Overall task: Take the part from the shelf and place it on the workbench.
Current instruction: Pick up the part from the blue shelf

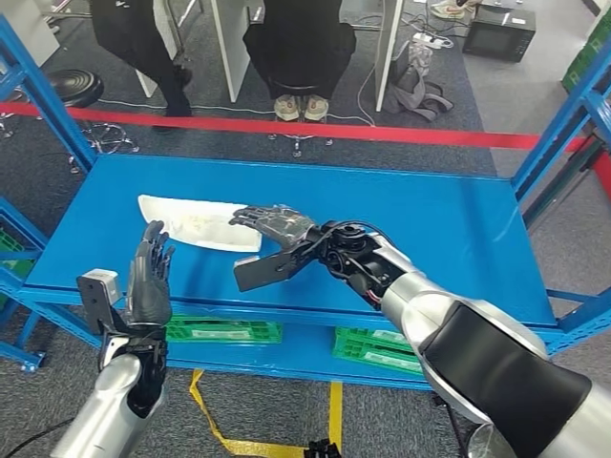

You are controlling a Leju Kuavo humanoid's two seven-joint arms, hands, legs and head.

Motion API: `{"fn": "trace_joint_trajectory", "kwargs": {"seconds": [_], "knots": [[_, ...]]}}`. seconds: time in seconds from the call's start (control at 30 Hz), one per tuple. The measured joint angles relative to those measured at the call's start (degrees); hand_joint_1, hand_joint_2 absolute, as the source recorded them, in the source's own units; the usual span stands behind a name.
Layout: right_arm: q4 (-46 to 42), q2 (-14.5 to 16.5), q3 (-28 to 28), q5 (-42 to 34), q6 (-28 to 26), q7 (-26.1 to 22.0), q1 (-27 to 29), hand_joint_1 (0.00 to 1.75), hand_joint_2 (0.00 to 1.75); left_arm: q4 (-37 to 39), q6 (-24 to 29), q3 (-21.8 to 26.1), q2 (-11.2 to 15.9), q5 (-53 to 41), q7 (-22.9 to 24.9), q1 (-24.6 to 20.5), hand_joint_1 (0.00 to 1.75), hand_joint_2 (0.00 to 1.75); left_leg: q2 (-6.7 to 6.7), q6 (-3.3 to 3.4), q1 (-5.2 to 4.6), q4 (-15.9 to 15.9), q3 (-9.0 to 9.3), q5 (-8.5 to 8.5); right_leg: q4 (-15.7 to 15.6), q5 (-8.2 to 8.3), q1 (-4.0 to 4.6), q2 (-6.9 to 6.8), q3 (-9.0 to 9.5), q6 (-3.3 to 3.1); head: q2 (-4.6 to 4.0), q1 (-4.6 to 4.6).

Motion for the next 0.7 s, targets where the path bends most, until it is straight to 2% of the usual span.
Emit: {"fn": "trace_joint_trajectory", "kwargs": {"seconds": [0.03,0.07,0.1,0.13,0.17,0.27,0.3,0.33,0.4,0.43,0.47,0.5,0.57,0.6,0.63,0.7], "knots": [[0.0,0.0,0.0,0.0,0.0,0.0,0.0,0.00,1.75,0.0,0.0,0.0,0.0,0.0,0.0,0.1,0.00,0.00,-0.05,-0.31,0.11,0.0,0.48,-0.48,-4.1,2.39,-0.19,-0.11,1.79,0.10,0.00,0.21],[0.0,0.0,0.0,0.0,0.0,0.0,0.0,0.00,1.75,0.0,0.0,0.0,0.0,0.0,0.0,0.0,0.00,0.00,-0.09,-0.69,0.14,0.1,0.88,-0.97,-7.9,3.97,-0.17,-0.14,3.89,0.16,-0.01,0.35],[0.0,0.0,0.0,0.0,0.0,0.0,-0.1,0.00,1.75,0.0,0.0,0.0,0.0,0.0,-0.1,0.0,0.00,0.00,-0.11,-1.05,0.12,0.3,1.11,-1.38,-11.2,4.64,-0.13,-0.11,5.76,0.08,-0.01,0.39],[0.0,0.0,0.0,0.0,0.0,0.0,-0.2,0.00,1.75,0.0,0.0,0.0,0.0,0.0,-0.1,-0.1,0.00,0.00,-0.11,-1.34,0.13,0.4,1.09,-1.64,-12.9,4.42,0.05,0.02,6.88,-0.19,-0.01,0.34],[0.0,0.0,0.0,0.0,0.0,0.0,-0.2,0.00,1.75,0.1,0.0,0.0,0.0,0.0,-0.1,-0.2,0.00,0.00,-0.11,-1.58,0.14,0.5,0.95,-1.74,-13.4,3.61,0.29,0.20,7.40,-0.62,-0.01,0.19],[0.0,-0.1,-0.1,0.0,0.0,0.0,-0.3,0.00,1.75,0.1,0.0,0.0,0.0,0.1,-0.2,-0.2,0.00,0.00,-0.04,-2.37,0.34,1.4,0.64,-2.45,-13.9,2.53,0.28,0.51,7.92,-2.07,0.00,-0.02],[-0.1,-0.1,-0.1,0.0,0.0,0.0,-0.4,0.00,1.75,0.1,0.0,0.0,0.0,0.1,-0.2,-0.3,0.00,0.00,-0.04,-2.60,0.36,3.5,-0.39,-3.26,-14.0,2.31,0.17,0.54,8.25,-2.44,0.00,-0.26],[-0.1,-0.1,-0.1,0.0,0.0,0.0,-0.4,0.00,1.75,0.1,-0.1,0.0,0.0,0.1,-0.3,-0.4,0.00,0.00,-0.04,-2.72,0.36,7.3,-2.55,-4.51,-14.0,2.09,0.15,0.54,8.52,-2.73,0.00,-0.60],[-0.1,-0.1,-0.1,0.0,0.0,0.0,-0.3,0.00,1.75,0.1,-0.3,0.0,0.0,0.1,-0.4,-0.4,0.00,0.00,-0.05,-2.71,0.28,17.1,-9.19,-7.01,-14.0,1.68,0.27,0.55,8.91,-3.06,0.00,-1.28],[-0.1,-0.1,-0.1,0.0,0.0,0.0,-0.2,0.00,1.75,0.1,-0.4,0.0,0.0,0.1,-0.5,-0.2,0.00,0.00,-0.06,-2.59,0.20,20.4,-12.15,-7.10,-14.0,1.43,0.39,0.57,9.18,-3.15,0.00,-1.39],[0.0,-0.1,-0.1,0.0,0.0,0.0,0.0,0.00,1.75,0.1,-0.4,0.0,0.0,0.1,-0.5,-0.1,0.00,0.00,-0.07,-2.36,0.07,21.3,-13.92,-5.86,-14.0,1.14,0.48,0.64,9.54,-3.20,0.00,-1.46],[0.0,-0.1,-0.1,0.0,0.0,0.0,0.1,0.00,1.75,0.1,-0.4,0.0,0.1,0.1,-0.6,0.0,0.00,0.00,-0.07,-2.03,-0.09,19.5,-14.37,-3.33,-14.0,0.84,0.55,0.73,9.99,-3.21,0.00,-1.50],[0.0,-0.1,-0.1,0.0,0.0,0.1,0.1,0.00,1.75,0.1,-0.5,0.0,0.1,0.0,-0.7,0.0,0.00,0.00,-0.09,-1.18,-0.61,10.8,-12.19,3.06,-14.1,0.23,0.56,0.88,10.92,-3.13,0.00,-1.63],[0.0,-0.1,-0.1,0.0,0.0,0.1,0.1,0.00,1.75,0.1,-0.6,0.0,0.1,0.0,-0.8,-0.1,0.00,0.00,-0.11,-0.76,-0.91,6.8,-10.90,5.26,-14.3,0.06,0.52,0.91,11.14,-3.01,0.00,-1.73],[0.0,-0.1,-0.1,0.0,0.0,0.1,0.1,0.00,1.75,0.1,-0.6,0.0,0.1,0.0,-0.8,-0.1,0.00,0.00,-0.13,-0.46,-1.17,3.8,-9.96,6.40,-14.4,-0.02,0.52,0.98,11.16,-2.81,0.00,-1.84],[0.0,-0.1,-0.1,0.0,0.1,0.2,0.3,0.00,1.75,0.2,-0.7,0.0,0.1,0.0,-0.9,-0.2,0.00,0.00,-0.18,-0.21,-1.43,2.1,-9.52,6.42,-14.8,0.03,0.50,1.06,10.93,-2.31,0.00,-1.96]]}}
